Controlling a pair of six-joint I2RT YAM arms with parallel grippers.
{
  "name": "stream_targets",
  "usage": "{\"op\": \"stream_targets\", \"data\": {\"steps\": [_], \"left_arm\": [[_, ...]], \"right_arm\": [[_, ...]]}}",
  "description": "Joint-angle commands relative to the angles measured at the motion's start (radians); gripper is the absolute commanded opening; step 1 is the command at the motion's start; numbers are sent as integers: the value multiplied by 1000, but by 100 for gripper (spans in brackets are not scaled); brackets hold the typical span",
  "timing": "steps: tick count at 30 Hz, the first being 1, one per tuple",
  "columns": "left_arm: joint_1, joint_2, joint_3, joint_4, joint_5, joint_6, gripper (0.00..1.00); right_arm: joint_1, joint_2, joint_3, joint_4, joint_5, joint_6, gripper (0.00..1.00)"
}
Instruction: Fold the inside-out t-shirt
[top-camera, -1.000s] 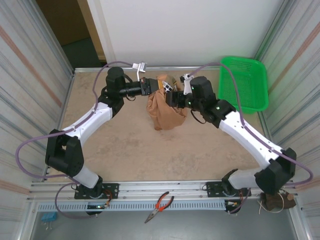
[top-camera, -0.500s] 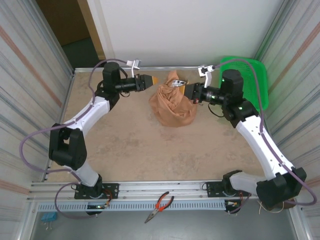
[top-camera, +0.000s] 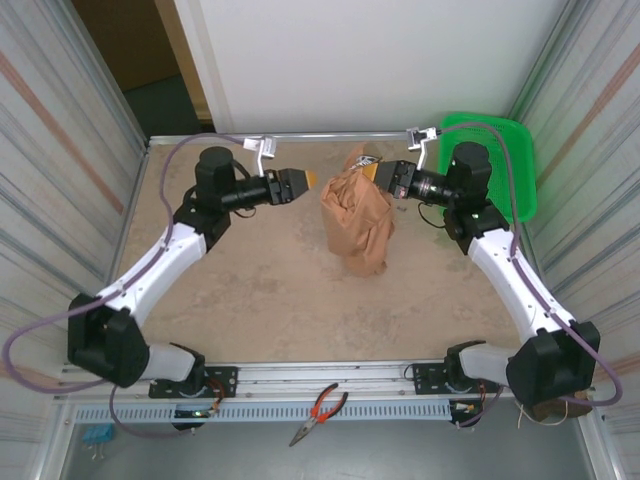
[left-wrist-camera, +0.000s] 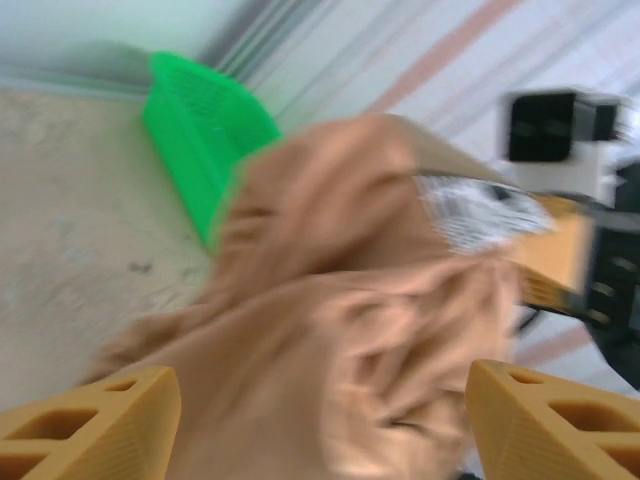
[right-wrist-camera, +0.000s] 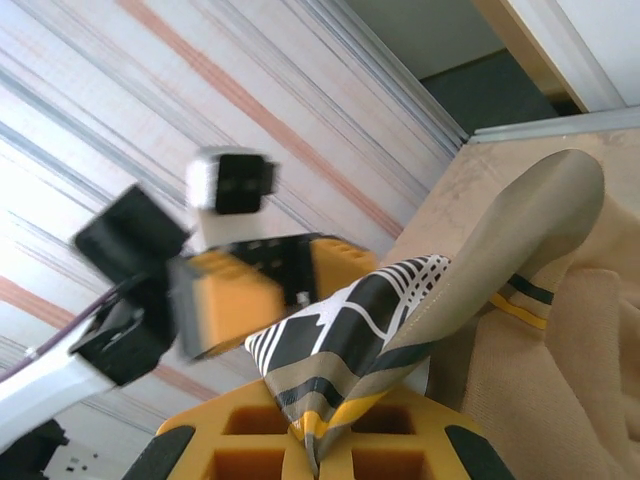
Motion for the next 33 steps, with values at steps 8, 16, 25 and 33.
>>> {"op": "stream_targets", "data": {"steps": [8, 16, 25, 33], "left_arm": [[-108, 122, 86, -143, -208, 159, 77], [-108, 190, 70, -106, -199, 173, 43], [-23, 126, 63, 263, 235, 3, 0], [18, 182, 94, 515, 407, -219, 0]], "right_arm": [[39, -2, -1, 112, 6, 58, 0], [31, -1, -31, 156, 7, 100, 0], [-61, 141, -77, -56, 258, -12, 56], [-63, -3, -154, -165, 339, -36, 67]]}}
